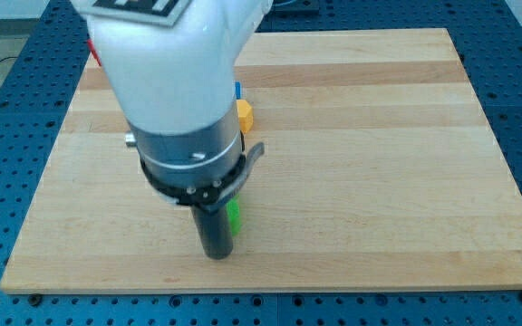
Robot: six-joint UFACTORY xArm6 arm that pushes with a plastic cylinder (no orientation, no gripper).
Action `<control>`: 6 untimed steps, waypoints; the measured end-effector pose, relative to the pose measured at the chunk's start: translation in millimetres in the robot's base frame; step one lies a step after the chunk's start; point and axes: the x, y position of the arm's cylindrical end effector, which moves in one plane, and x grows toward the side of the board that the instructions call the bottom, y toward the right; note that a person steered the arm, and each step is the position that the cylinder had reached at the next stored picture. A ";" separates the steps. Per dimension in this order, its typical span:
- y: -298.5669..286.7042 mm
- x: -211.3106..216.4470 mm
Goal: Locate the arm to the left center of the board
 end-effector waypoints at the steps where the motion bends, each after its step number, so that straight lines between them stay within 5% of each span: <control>1: 0.0 -18.0; 4: -47.0 13.5; 6: -160.4 -60.8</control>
